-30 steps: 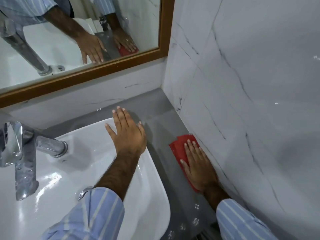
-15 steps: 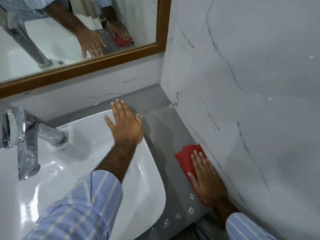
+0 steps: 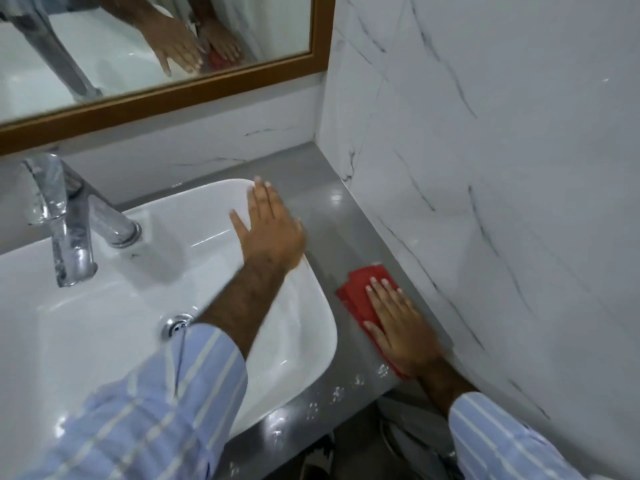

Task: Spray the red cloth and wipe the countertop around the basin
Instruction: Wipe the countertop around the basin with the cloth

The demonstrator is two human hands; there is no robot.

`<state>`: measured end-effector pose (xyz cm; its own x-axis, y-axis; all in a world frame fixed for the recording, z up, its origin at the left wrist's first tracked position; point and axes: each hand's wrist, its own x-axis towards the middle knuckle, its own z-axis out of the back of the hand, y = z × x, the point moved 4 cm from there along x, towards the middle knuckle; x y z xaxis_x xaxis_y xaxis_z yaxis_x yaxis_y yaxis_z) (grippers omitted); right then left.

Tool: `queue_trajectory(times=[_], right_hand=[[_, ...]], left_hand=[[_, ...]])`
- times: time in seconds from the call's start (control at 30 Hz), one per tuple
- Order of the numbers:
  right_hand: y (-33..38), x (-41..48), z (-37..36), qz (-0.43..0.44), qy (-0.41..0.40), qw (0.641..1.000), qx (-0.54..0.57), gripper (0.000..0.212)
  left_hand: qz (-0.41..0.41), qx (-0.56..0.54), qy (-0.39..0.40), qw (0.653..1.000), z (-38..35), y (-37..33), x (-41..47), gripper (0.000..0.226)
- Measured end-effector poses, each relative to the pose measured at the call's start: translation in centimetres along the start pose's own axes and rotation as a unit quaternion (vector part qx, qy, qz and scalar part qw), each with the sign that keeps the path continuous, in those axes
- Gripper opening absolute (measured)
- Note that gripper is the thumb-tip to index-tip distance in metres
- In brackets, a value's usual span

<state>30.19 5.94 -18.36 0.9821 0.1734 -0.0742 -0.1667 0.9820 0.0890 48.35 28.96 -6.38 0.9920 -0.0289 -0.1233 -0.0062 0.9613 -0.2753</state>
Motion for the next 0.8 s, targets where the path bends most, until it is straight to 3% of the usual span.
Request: queue_trajectory(times=[0.1, 0.2, 0.3, 0.4, 0.5, 0.6, 0.67, 0.8], right_hand=[[-1.5, -2.2, 0.0, -0.145, -0.023, 0.989, 0.023, 0.068], [0.8, -1.1, 0.0, -0.231, -0.044, 0.971, 0.032, 0.070], [3.9, -1.8, -0.7, -0.161, -0.026, 0.986, 0.030, 0.071], [2.8, -4.0, -0.8, -0.060, 0.002, 0.998, 0.024, 0.073], [0.2, -5.6, 0.0, -0.161, -0.032, 0.986, 0.025, 0.077], [2.3, -5.4, 0.5, -0.260, -0.070, 0.961, 0.054, 0.080], [5.4, -5.5, 0.0, -0.231, -0.074, 0.968, 0.061, 0.073], [8.0, -7.2, -1.2, -0.027, -0.053, 0.997, 0.052, 0.069]], left_hand=[[-0.035, -0.057, -0.005, 0.998, -1.7, -1.3, -7.8, 0.081], [-0.049, -0.094, 0.058, 0.993, -2.7, -1.9, -13.5, 0.079], [-0.072, -0.092, 0.122, 0.986, -2.4, -1.3, -18.4, 0.077], [-0.115, -0.021, 0.115, 0.987, -1.7, 1.8, -22.0, 0.080], [-0.090, 0.002, 0.108, 0.990, -0.2, 8.0, -23.8, 0.089], [-0.030, -0.021, 0.086, 0.996, 2.0, 15.0, -25.3, 0.093], [0.004, -0.036, 0.095, 0.995, 2.8, 17.9, -26.2, 0.091], [-0.015, -0.063, 0.113, 0.991, 2.9, 18.6, -26.3, 0.095]])
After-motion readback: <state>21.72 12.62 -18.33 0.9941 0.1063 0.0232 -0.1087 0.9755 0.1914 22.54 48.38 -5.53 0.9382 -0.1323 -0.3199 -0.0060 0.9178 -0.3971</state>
